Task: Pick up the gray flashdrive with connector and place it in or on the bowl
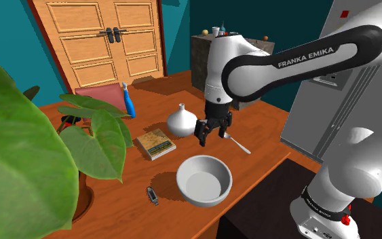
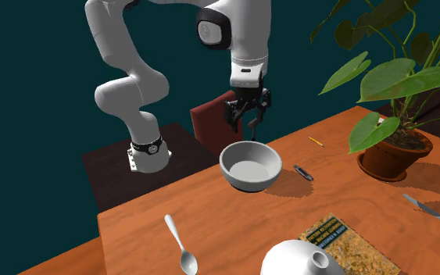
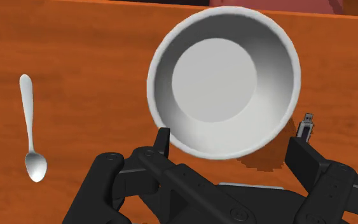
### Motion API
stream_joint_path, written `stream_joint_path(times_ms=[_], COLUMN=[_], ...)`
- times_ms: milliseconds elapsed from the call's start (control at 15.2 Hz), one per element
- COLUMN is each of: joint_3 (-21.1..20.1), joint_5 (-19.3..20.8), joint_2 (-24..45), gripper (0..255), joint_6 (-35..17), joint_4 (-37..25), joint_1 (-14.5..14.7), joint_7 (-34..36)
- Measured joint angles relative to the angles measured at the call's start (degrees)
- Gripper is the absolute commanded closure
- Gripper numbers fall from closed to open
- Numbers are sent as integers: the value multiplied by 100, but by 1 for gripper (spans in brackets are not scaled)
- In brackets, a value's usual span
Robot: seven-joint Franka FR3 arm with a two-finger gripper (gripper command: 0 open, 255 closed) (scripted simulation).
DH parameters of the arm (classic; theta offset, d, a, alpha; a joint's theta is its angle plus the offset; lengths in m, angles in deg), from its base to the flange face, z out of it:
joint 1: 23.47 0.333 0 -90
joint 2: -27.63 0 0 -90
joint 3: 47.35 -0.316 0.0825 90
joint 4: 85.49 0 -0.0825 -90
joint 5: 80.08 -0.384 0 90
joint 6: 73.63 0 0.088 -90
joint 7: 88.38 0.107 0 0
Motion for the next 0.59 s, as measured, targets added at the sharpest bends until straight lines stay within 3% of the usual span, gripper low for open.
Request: stream_joint_path(times_ms=[330,594], joint_3=[-573,-966], joint_5=[234,685], joint_2=[1041,1911], gripper=[0,0], joint_6=[-814,-1337], joint_4=[-301,-644], joint_1=[-39,-58], joint_7=[681,1389])
